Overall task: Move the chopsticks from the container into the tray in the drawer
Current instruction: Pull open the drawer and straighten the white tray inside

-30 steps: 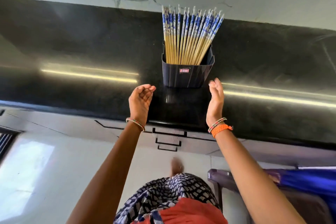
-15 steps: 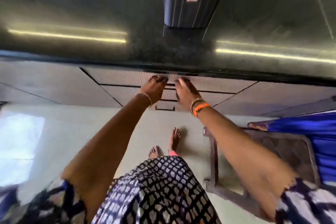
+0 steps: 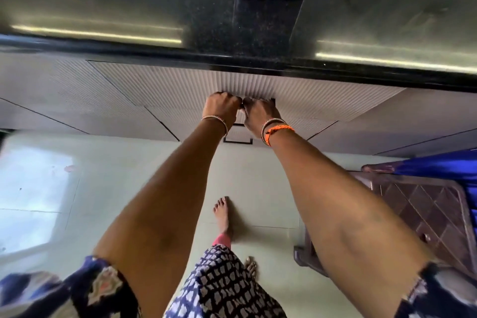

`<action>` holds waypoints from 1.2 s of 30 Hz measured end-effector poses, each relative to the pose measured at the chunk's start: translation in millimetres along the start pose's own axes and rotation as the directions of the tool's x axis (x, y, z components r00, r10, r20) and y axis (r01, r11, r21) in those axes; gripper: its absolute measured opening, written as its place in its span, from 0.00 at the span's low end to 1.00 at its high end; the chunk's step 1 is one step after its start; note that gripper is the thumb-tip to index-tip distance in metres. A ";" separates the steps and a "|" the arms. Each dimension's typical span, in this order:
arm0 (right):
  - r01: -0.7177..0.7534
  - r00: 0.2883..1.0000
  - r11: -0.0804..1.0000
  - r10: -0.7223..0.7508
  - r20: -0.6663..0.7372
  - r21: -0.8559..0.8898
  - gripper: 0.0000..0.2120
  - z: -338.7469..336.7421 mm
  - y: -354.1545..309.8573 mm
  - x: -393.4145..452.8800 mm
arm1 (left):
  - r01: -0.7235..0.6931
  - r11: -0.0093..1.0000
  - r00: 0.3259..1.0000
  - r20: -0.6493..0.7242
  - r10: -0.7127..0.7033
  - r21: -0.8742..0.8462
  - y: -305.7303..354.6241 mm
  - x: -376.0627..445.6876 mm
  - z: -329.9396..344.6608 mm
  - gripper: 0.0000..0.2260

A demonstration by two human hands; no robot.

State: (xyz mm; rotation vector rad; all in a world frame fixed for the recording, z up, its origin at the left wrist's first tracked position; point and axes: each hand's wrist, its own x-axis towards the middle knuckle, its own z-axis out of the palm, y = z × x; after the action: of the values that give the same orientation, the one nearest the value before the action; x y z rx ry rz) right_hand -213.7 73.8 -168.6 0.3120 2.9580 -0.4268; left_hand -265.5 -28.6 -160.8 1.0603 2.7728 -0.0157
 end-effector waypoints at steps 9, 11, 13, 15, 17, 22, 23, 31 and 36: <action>0.037 0.994 0.999 -0.041 0.098 0.034 0.13 16.7 -16.4 -83.5 | -0.004 0.997 1.000 0.017 0.005 -0.071 15.2 -86.1 7.1 0.14; 0.080 0.975 0.996 -0.086 0.207 0.035 0.15 8.6 -20.6 -108.4 | 0.009 0.993 0.997 0.074 0.000 -0.117 21.2 -108.5 0.2 0.14; 0.128 0.947 0.986 -0.154 0.281 0.108 0.20 -11.3 -23.3 -136.5 | -0.041 0.978 0.996 0.067 0.056 -0.205 21.9 -128.0 -15.4 0.13; 0.300 0.952 0.943 -0.305 0.011 0.144 0.17 -39.0 -22.2 -172.7 | -0.197 0.932 0.972 -0.185 0.144 -0.306 19.3 -155.0 -37.3 0.12; 0.393 0.859 0.919 -0.365 -0.358 0.006 0.13 -64.1 -17.3 -203.0 | -0.341 0.912 0.885 -0.406 0.228 -0.230 17.6 -182.3 -55.4 0.13; -0.025 0.975 0.905 -0.071 0.208 0.425 0.15 -85.0 -11.0 -214.2 | -0.052 0.923 0.994 0.073 0.086 -0.381 26.2 -212.7 -65.4 0.16; -0.052 0.956 0.901 -0.079 0.281 0.431 0.16 -83.9 -10.7 -215.1 | -0.013 0.908 0.990 0.121 0.070 -0.418 29.0 -215.5 -66.0 0.16; -0.136 0.757 0.895 -0.183 0.627 0.425 0.08 -70.0 -21.6 -240.2 | -0.007 0.941 0.913 0.383 0.144 -0.339 53.7 -252.1 -68.8 0.17; -0.104 0.589 0.942 -0.201 0.783 0.319 0.13 -60.9 -40.7 -265.0 | -0.056 0.933 0.811 0.529 0.251 -0.357 67.3 -287.8 -64.1 0.20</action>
State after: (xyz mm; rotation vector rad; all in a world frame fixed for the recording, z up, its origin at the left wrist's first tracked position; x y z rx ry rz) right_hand 27.6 4.6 -56.6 0.0267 1.9677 -0.8236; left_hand -20.3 -164.2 -46.9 0.9894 2.0549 0.1246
